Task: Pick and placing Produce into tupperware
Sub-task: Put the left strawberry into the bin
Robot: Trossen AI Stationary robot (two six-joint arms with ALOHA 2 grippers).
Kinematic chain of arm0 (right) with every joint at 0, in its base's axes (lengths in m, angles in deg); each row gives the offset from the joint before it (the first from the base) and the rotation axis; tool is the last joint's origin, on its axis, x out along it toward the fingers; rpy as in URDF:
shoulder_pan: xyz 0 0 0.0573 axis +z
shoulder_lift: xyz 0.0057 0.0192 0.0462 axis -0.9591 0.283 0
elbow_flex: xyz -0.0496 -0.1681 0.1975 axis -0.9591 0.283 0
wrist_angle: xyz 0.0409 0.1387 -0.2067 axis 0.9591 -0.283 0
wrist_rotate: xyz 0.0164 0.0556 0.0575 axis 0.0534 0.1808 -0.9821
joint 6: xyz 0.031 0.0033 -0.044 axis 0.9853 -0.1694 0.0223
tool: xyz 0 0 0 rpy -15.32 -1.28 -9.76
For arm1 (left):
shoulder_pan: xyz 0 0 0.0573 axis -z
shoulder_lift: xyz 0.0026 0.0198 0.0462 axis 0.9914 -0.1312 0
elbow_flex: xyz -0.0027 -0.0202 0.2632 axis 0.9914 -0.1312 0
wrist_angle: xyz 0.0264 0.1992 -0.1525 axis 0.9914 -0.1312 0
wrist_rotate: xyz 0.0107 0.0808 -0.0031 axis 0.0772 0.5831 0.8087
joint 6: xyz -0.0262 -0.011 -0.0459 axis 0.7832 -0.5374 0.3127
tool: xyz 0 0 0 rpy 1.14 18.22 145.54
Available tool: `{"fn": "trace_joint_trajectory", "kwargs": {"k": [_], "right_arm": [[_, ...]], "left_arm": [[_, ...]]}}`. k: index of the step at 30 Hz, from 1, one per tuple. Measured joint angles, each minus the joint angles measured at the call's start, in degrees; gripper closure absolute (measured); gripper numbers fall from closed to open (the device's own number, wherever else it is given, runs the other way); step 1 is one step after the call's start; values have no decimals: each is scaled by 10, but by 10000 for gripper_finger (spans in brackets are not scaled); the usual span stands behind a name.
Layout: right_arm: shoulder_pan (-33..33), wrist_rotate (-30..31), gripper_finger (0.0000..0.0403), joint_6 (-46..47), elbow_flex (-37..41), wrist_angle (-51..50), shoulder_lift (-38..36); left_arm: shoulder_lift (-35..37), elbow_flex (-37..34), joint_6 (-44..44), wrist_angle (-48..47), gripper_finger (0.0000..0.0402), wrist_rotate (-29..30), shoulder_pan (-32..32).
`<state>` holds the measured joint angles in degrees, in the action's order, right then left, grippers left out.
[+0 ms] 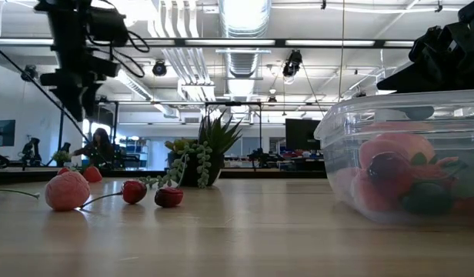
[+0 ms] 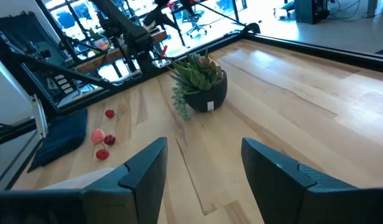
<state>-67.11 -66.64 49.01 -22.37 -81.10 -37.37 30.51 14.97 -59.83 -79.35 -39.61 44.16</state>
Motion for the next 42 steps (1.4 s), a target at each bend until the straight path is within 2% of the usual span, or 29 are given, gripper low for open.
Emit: {"fn": "trace_joint_trajectory", "kwargs": {"k": [3,6,12,16,23,35,42], "right_arm": [[0,0,204,0,0,0,0],[0,0,204,0,0,0,0],[0,0,204,0,0,0,0],[0,0,204,0,0,0,0],[0,0,204,0,0,0,0],[0,0,204,0,0,0,0],[0,0,204,0,0,0,0]], "left_arm": [[32,-33,-21,-11,125,-3,0],[59,-74,-38,-8,125,21,0],[75,-144,6,10,125,8,1],[63,-155,-8,36,125,-5,1],[29,-177,-10,68,125,-90,0],[-47,-181,-17,151,125,-56,-2],[-97,-181,-17,170,125,-45,-32]]}}
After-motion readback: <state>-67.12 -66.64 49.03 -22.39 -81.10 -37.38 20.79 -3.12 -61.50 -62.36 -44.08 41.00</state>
